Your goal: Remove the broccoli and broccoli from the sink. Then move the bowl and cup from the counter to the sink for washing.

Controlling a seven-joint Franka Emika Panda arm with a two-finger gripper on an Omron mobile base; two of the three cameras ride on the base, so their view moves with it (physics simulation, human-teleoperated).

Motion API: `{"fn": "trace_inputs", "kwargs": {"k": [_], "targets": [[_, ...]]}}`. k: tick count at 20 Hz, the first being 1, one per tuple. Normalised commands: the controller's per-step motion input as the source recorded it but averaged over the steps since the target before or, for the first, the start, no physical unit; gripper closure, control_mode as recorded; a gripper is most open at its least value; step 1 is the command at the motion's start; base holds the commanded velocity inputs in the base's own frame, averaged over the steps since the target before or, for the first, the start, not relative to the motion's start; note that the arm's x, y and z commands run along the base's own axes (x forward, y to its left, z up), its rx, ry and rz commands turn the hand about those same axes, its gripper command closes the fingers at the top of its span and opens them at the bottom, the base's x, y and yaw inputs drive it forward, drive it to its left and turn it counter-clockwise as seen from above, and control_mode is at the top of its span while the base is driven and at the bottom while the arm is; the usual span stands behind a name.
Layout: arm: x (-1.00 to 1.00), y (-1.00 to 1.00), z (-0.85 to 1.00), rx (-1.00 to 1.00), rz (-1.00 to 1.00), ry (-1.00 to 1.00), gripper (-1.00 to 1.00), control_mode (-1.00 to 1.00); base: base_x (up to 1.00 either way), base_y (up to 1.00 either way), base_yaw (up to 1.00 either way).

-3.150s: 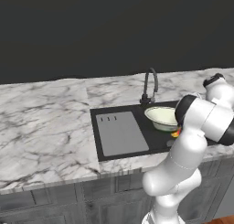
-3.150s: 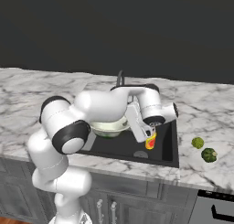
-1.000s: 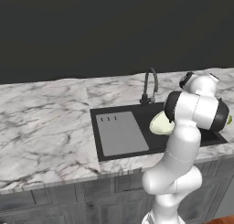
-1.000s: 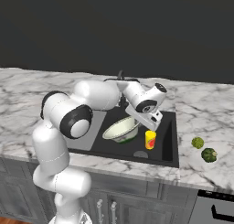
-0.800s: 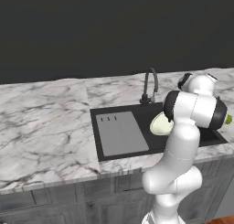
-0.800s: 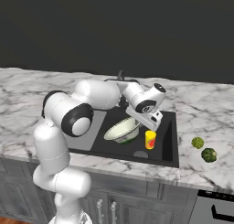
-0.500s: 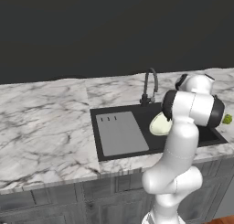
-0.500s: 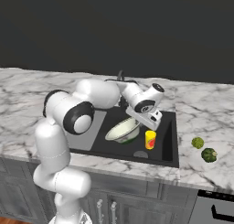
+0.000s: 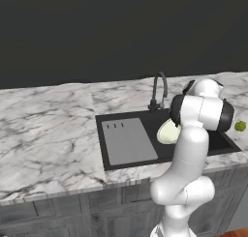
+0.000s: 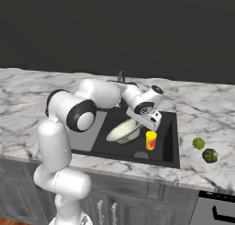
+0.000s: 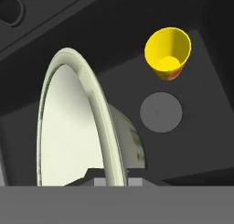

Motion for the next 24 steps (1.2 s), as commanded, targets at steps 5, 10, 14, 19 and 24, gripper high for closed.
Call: {"fn": "trace_inputs", "kwargs": {"k": [5,10,14,19,24], "targets": [[0.16,0.05,-0.15,0.00,0.00,0.00,1.00,-1.00,0.00,0.00,0.00],[0.18,0.07,-0.14,0.00,0.00,0.00,1.00,-1.00,0.00,0.00,0.00],[0.20,0.10,-0.18,0.00,0.00,0.00,1.00,-1.00,0.00,0.00,0.00],[0.19,0.05,-0.18,0.00,0.00,0.00,1.00,-1.00,0.00,0.00,0.00],[0.17,0.01,-0.21,0.00,0.00,0.00,1.00,-1.00,0.00,0.00,0.00]]}}
